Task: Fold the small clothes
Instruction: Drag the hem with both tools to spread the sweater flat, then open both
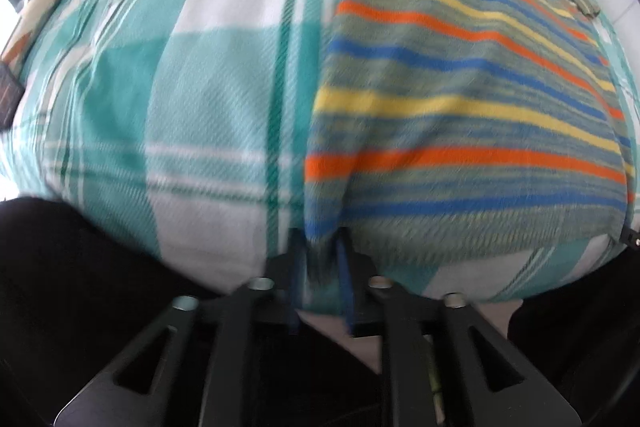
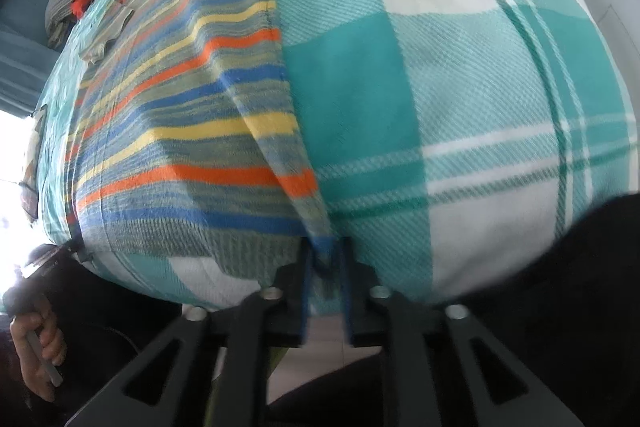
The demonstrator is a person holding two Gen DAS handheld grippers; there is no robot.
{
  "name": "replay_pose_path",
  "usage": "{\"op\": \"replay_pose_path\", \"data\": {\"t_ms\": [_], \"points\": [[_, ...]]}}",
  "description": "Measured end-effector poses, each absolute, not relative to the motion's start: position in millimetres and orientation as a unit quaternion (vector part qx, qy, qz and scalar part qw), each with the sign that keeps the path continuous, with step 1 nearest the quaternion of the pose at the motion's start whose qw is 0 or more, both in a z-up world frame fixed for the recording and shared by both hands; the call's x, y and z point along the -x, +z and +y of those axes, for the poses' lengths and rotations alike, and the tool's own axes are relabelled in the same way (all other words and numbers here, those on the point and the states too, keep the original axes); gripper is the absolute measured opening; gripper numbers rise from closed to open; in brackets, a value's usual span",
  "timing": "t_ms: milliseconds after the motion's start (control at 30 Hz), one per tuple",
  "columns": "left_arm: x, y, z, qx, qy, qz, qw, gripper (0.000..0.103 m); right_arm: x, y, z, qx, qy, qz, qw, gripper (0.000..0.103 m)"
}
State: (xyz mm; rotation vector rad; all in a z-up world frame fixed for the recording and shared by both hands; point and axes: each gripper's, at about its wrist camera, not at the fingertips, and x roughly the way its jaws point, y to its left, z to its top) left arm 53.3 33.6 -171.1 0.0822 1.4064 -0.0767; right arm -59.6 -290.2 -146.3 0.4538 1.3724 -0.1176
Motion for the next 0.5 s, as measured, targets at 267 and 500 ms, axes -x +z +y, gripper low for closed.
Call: {"op": "replay_pose_path", "data": {"t_ms": [267,500], "points": [[-48.7,-109.3,64.6,-0.003,0.016,0.586,0.810,0.072,85.3,-90.6,-310.2,-0.170,-0.111,0.581,0.788,0.046],[-84.6,-92.6,13.9,-0.005,-0.047,0.516,0.855,0.083,44.8,-33.8,-285.3,-0.140,-0.095,0.469,0.867,0.046]]}}
